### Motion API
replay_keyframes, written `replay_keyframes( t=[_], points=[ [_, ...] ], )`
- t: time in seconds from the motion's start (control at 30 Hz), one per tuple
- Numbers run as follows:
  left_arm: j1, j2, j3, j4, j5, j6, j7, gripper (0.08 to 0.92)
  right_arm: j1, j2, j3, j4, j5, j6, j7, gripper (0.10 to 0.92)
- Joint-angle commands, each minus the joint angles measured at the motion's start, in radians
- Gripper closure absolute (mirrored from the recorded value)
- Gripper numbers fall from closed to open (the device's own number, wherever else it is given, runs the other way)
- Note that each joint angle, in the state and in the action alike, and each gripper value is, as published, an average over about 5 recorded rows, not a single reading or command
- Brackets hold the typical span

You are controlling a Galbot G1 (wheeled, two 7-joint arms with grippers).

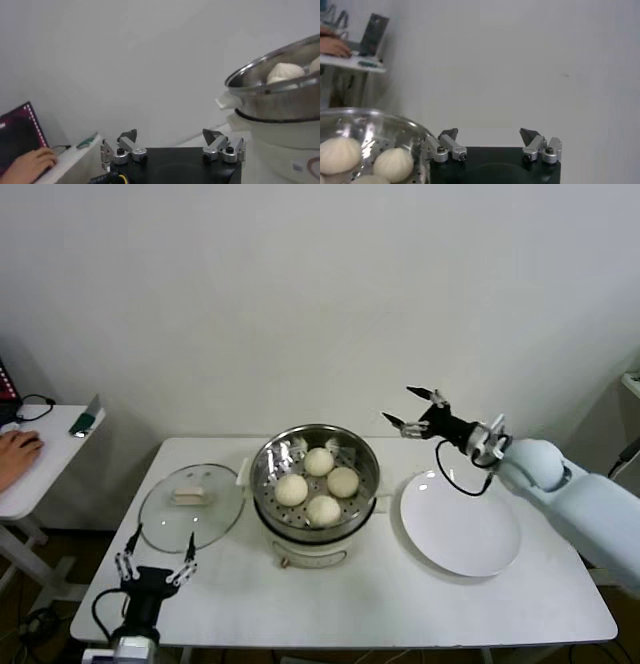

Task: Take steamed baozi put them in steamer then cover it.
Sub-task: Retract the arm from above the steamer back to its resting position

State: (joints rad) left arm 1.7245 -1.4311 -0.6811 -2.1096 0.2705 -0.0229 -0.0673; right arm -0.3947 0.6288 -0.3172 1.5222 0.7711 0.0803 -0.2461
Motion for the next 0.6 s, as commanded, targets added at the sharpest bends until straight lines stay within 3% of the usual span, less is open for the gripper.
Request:
replay_keyframes(
  t=[0.03,0.3,0.6],
  points=[
    [-0.043,0.034,-0.018,0.023,0.246,0.030,-0.007,0.177,-0.678,0.191,0.741,0.130,-0.141,0.002,0.045,0.203],
    [-0.070,0.075,-0.027,0.027,0.661,0.147,0.013,0.177,-0.833,0.345,0.934,0.202,-0.157,-0.067,0.040,0.203],
    [-0.124,0.176,0.027,0.137,0.903,0.146,0.000,0.177,-0.937,0.425,1.016,0.226,-0.156,-0.065,0.006,0.203]
  ],
)
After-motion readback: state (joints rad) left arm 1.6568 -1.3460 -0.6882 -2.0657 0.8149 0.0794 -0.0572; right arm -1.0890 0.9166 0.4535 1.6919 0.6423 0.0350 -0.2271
